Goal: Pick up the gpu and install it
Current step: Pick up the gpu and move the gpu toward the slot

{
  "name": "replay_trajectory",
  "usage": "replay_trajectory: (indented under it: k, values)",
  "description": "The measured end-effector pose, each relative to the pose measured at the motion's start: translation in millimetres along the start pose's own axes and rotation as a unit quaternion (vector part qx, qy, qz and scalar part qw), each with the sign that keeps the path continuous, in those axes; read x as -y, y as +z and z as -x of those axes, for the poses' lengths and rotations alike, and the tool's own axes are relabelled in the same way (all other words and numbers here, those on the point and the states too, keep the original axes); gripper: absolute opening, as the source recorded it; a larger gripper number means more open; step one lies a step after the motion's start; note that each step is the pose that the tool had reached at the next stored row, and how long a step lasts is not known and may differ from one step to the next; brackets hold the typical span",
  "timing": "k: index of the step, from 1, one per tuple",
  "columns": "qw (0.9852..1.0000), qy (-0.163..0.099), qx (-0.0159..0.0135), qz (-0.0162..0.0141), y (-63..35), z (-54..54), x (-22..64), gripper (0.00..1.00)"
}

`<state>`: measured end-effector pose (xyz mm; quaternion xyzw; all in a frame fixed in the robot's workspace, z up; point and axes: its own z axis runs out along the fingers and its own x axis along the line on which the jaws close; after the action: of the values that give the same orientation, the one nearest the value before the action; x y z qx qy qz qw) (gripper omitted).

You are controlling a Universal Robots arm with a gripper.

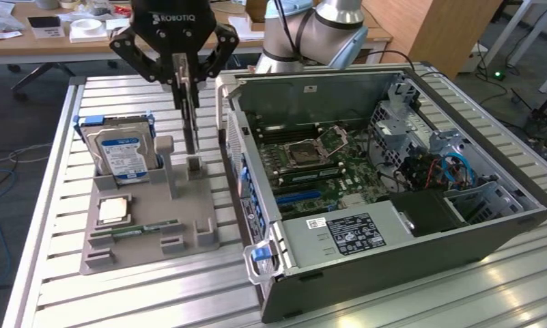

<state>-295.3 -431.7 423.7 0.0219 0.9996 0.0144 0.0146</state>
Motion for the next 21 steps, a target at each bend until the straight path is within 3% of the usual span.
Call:
replay_trajectory:
  k: [5, 13, 21]
  values:
    - [1.0, 0.0, 0.0003, 0.0001, -11.5, 0.3, -0.3, 0.26]
    - [1.0, 0.0, 0.0002, -0.0001, -11.8, 1.0, -0.5, 0.26]
    - [1.0, 0.0, 0.0003, 0.0, -11.3, 10.7, -1.5, 0.26]
